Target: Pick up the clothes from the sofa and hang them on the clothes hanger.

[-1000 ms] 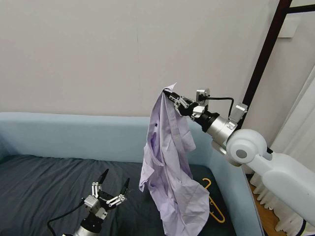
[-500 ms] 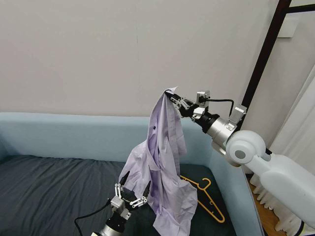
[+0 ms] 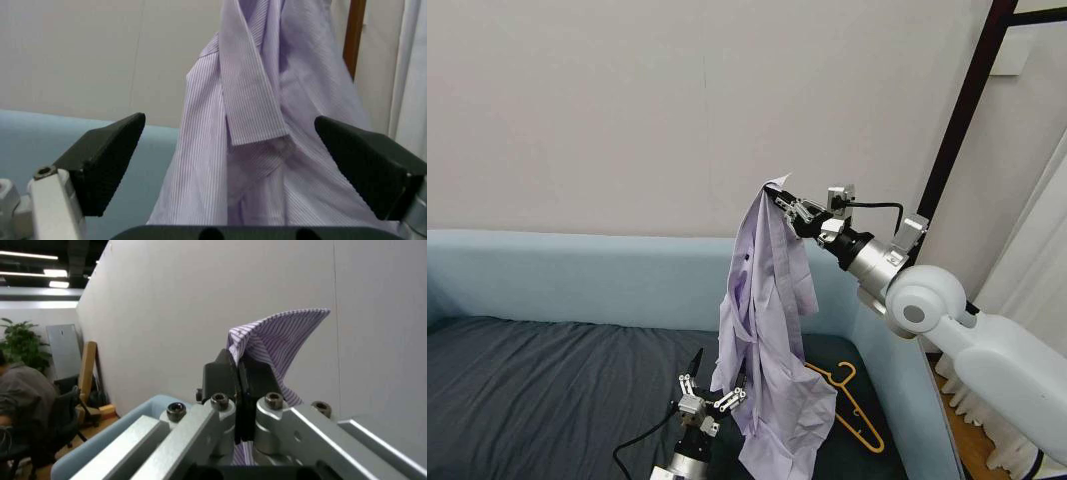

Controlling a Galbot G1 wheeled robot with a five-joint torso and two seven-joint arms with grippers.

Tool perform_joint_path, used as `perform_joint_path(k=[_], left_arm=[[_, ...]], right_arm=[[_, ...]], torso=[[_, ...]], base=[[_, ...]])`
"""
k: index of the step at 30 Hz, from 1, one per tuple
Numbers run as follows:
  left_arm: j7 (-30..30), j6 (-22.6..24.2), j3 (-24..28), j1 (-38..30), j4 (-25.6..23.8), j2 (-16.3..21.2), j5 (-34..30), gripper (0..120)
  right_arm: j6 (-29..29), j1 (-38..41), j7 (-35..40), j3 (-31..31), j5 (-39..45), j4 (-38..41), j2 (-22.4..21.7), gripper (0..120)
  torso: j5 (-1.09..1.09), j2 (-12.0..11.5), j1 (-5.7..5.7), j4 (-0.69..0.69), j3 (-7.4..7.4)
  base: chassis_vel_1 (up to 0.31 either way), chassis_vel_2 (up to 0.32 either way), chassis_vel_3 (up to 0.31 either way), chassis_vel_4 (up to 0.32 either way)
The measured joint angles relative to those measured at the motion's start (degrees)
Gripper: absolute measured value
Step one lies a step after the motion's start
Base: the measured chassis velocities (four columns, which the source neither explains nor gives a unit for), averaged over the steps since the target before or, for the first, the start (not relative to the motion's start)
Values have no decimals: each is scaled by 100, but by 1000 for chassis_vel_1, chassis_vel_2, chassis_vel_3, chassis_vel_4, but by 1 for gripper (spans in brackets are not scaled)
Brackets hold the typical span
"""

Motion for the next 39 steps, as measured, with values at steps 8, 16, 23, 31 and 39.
perform_joint_path(k=[8, 16, 23, 31, 39], left_arm=[[528, 56, -238, 113, -105, 186, -3, 100], [1129, 93, -567, 264, -420, 1259, -528, 100], [1568, 111, -367, 234, -492, 1777, -1253, 100], [1754, 155, -203, -134, -235, 2279, -1489, 100], [1627, 210, 189, -710, 244, 2199, -1514, 100]], right_arm=[[0, -2, -27, -46, -93, -140, 236, 0], [-1, 35, -72, 80, -196, -405, 598, 0], [5, 4, -72, 131, -259, -627, 750, 0], [84, 29, -81, -17, -252, -688, 725, 0], [108, 112, -83, -161, -272, -831, 811, 0]], torso=[[-49, 0, 0, 8, 0], [-24, 1, -1, 2, -1], [-22, 1, 0, 1, 0], [-20, 0, 0, 1, 0], [-20, 0, 0, 1, 0]], base=[[0, 0, 0, 0], [0, 0, 0, 0], [0, 0, 0, 0], [0, 0, 0, 0], [0, 0, 0, 0]])
